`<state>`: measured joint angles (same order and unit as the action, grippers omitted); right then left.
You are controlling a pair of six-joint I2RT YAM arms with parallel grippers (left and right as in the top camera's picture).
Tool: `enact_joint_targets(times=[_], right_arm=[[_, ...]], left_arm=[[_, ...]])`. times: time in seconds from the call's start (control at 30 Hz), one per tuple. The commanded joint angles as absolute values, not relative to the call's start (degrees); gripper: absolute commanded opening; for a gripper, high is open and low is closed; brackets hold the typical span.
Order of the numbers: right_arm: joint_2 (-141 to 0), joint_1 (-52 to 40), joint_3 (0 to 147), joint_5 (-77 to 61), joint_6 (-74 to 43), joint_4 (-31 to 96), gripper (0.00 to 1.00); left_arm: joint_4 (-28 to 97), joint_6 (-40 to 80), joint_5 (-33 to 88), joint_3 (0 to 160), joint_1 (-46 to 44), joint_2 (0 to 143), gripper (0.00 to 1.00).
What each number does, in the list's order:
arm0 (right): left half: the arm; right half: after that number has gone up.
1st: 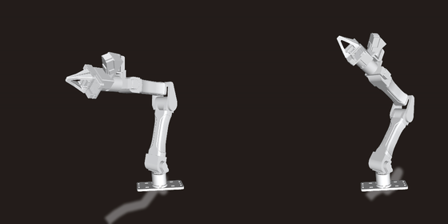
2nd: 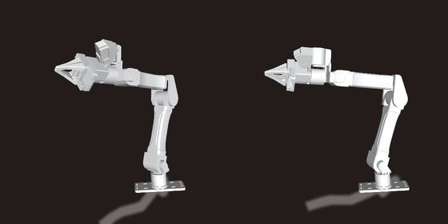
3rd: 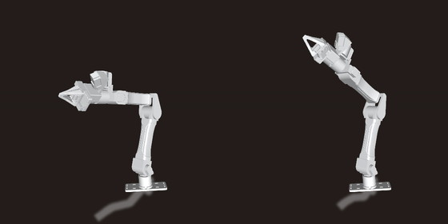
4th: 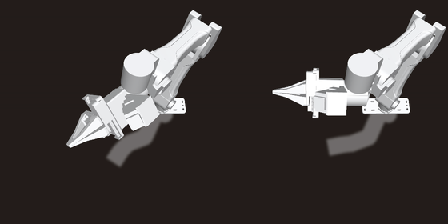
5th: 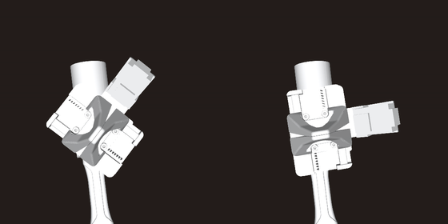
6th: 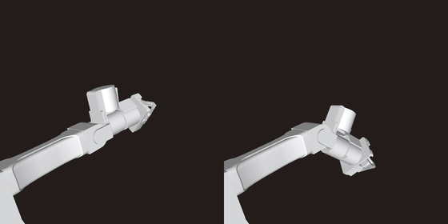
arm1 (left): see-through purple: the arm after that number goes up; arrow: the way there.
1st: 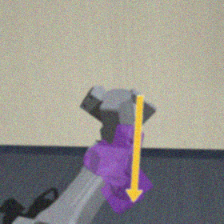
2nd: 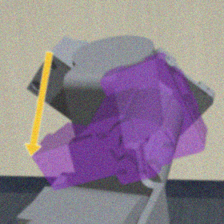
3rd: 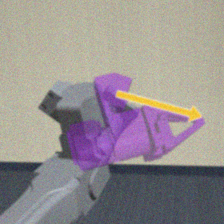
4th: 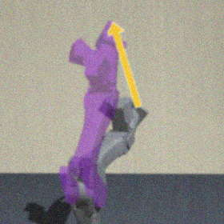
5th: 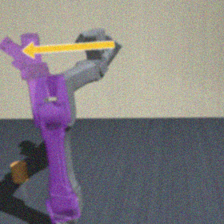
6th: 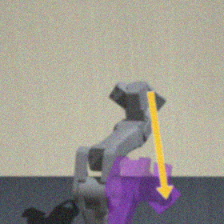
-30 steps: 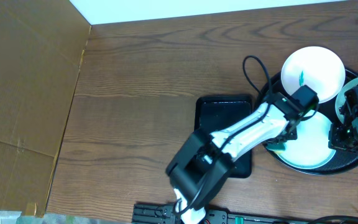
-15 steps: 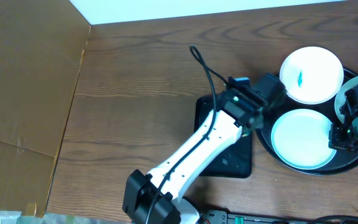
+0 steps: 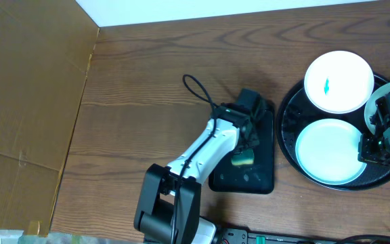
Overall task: Clean dirty plates on tray and stack at the side
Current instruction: 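Move the sponge back over the small black tray, then grasp the right green plate with the right gripper and lift it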
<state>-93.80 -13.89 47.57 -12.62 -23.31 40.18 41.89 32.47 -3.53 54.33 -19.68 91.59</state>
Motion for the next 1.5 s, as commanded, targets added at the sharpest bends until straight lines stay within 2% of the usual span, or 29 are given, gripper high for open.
enact_joint_targets(times=[0.0, 0.2, 0.37, 0.63, 1.0, 1.23, 1.47], right_arm=[[-95.6, -14.0, 46.3, -7.6, -20.9, 40.7, 0.01], [-95.6, -14.0, 46.3, -11.4, -20.9, 36.4, 0.01], [-92.7, -14.0, 46.5, -11.4, -18.7, 37.4, 0.01], [-79.7, -14.0, 46.5, -11.4, -18.4, 38.4, 0.01], [-73.4, -15.0, 51.0, -13.8, -24.4, 37.6, 0.01], [-74.3, -25.6, 58.4, -9.6, -28.3, 31.0, 0.01], [-82.1, -39.3, 59.0, 5.7, -28.6, 19.1, 0.01]], left_arm=[[42.6, 30.0, 4.5, 55.1, -17.5, 88.6, 0.4], [43.6, 29.1, 6.3, 55.4, -16.8, 78.9, 0.66], [45.4, 27.6, 6.2, 55.4, -16.8, 68.0, 0.76], [47.5, 26.6, 6.0, 55.4, -16.8, 56.4, 0.79], [47.5, 26.6, 6.0, 55.4, -16.8, 55.0, 0.79], [47.5, 26.6, 6.0, 55.4, -16.8, 55.0, 0.79], [47.5, 26.6, 6.0, 55.4, -16.8, 55.0, 0.79]])
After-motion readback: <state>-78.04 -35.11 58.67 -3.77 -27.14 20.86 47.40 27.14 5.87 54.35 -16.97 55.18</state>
